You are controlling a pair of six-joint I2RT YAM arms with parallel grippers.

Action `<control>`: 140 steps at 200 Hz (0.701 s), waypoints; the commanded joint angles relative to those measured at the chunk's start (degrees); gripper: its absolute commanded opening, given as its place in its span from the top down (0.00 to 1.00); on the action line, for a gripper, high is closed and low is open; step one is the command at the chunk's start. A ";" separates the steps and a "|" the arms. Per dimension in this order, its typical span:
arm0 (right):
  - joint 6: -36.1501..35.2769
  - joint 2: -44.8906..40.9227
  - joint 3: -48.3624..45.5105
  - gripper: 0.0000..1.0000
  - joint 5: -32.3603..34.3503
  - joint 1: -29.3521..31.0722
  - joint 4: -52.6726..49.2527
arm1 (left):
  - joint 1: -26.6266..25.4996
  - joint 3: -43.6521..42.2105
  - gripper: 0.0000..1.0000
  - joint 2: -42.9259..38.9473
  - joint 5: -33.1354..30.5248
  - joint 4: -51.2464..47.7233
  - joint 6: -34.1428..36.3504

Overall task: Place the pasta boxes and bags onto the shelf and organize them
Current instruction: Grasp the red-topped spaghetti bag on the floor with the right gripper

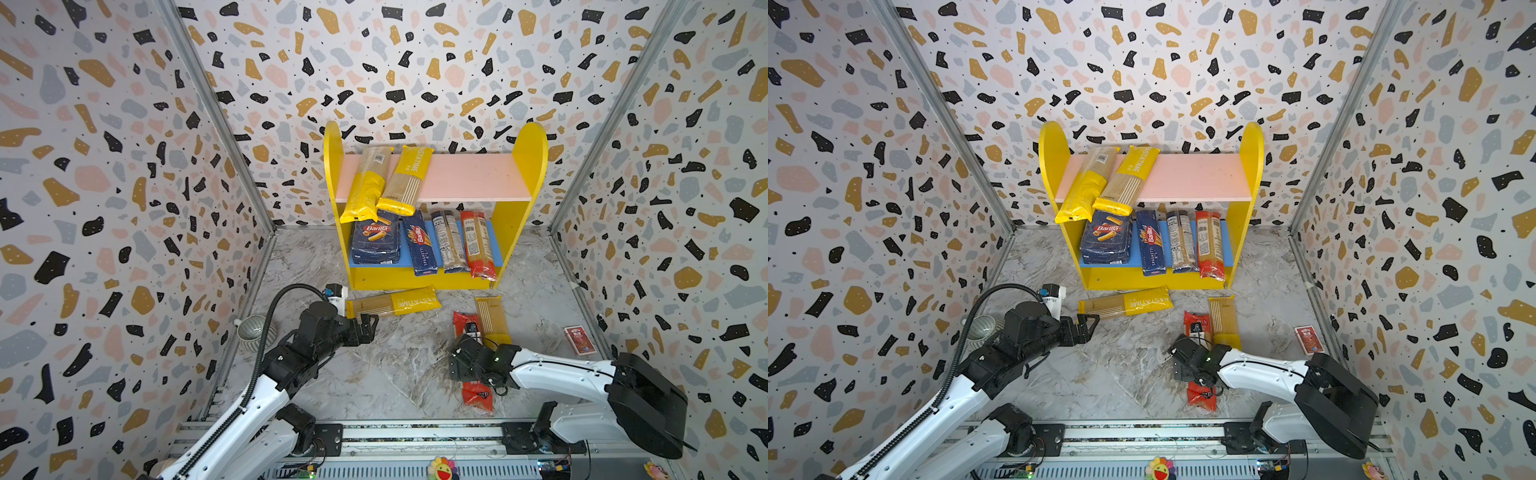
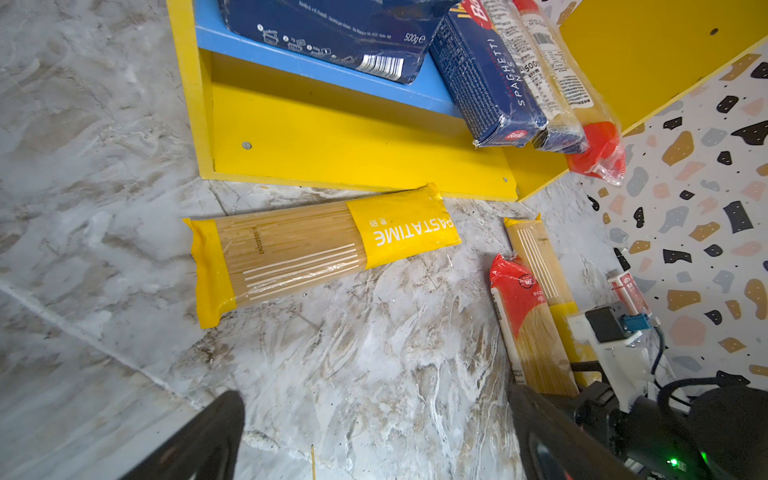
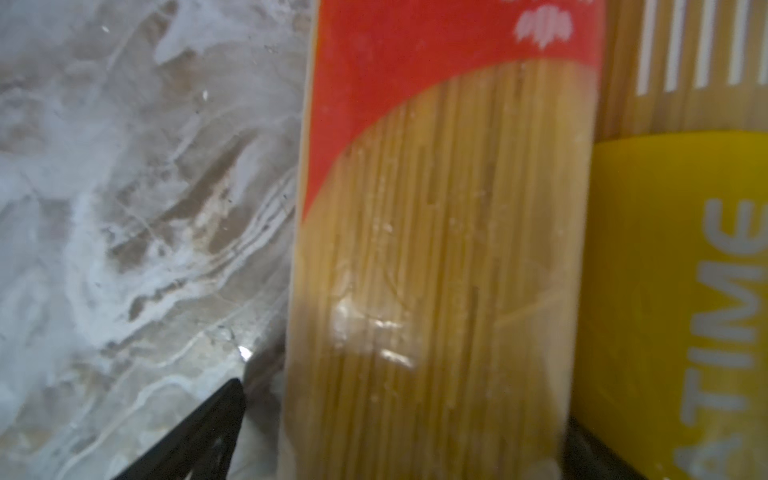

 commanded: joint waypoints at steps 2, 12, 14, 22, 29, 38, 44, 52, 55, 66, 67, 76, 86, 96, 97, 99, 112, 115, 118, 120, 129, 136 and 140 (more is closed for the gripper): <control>4.53 6.89 -1.64 0.02 -3.48 2.54 -3.20 | -0.39 0.12 0.00 -1.80 0.89 0.55 0.60; 4.51 8.65 -1.55 0.05 -4.15 3.07 -2.24 | -0.40 0.24 0.00 -2.34 0.73 0.04 0.65; 4.51 9.02 -1.55 0.06 -4.27 3.15 -2.13 | -0.39 0.31 0.00 -2.43 0.72 0.01 0.62; 4.61 10.26 -1.62 0.10 -4.89 3.26 -1.40 | -0.39 0.44 0.00 -2.72 0.72 -0.31 0.74; 4.57 11.10 -1.64 0.15 -5.48 3.38 -0.75 | -0.38 0.61 0.00 -2.89 0.65 -0.62 0.81; 4.47 12.00 -1.77 0.24 -6.12 3.41 -0.10 | -0.39 0.72 0.00 -3.08 0.63 -0.86 0.88; 4.49 12.37 -1.92 0.32 -6.59 3.41 0.26 | -0.43 0.71 0.00 -3.26 0.67 -0.98 0.87; 4.47 12.62 -2.15 0.41 -7.18 3.46 0.79 | -0.38 0.86 0.00 -3.40 0.63 -1.24 0.89; 4.43 12.55 -2.31 0.44 -7.34 3.47 1.01 | -0.38 0.88 0.00 -3.45 0.63 -1.29 0.88; 4.34 12.09 -2.97 0.53 -8.38 3.41 2.03 | -0.40 0.97 0.00 -3.69 0.54 -1.37 0.86; 4.31 11.98 -3.05 0.54 -8.47 3.37 2.10 | -0.39 0.97 0.00 -3.69 0.54 -1.40 0.87; 4.28 11.09 -3.60 0.61 -9.10 3.36 2.80 | -0.38 1.06 0.00 -3.85 0.54 -1.59 0.88; 4.12 9.53 -4.12 0.65 -9.54 3.35 3.27 | -0.39 1.32 0.00 -3.87 0.45 -1.82 0.90; 3.72 7.30 -4.73 0.70 -10.04 3.27 4.16 | -0.38 1.50 0.00 -3.81 0.38 -1.90 0.97; 3.69 7.03 -4.81 0.71 -10.09 3.25 4.26 | -0.38 1.50 0.00 -3.84 0.37 -1.98 1.05; 3.45 6.55 -4.92 0.71 -10.19 3.30 4.51 | -0.38 1.61 0.00 -3.86 0.37 -1.99 0.99; 2.66 3.07 -5.61 0.75 -11.01 2.77 5.27 | -0.38 1.83 0.00 -3.82 0.19 -2.22 1.06; 2.30 2.18 -5.70 0.76 -11.39 2.57 5.66 | -0.38 1.85 0.00 -3.86 0.19 -2.23 1.05; 1.88 1.38 -5.88 0.76 -11.79 2.35 5.95 | -0.43 1.92 0.00 -3.80 0.11 -2.29 1.03; 1.59 0.72 -6.00 0.76 -12.02 2.22 6.25 | -0.40 1.93 0.00 -3.86 0.10 -2.27 1.05; 0.64 -1.78 -6.50 0.78 -13.34 1.40 6.89 | -0.38 2.11 0.00 -3.76 -0.14 -2.40 1.08; 0.06 -3.77 -7.04 0.79 -14.45 0.34 7.39 | -0.38 2.32 0.00 -3.65 -0.33 -2.56 1.08; -0.45 -4.99 -7.41 0.80 -15.35 -0.24 7.79 | -0.38 2.44 0.00 -3.68 -0.41 -2.62 1.07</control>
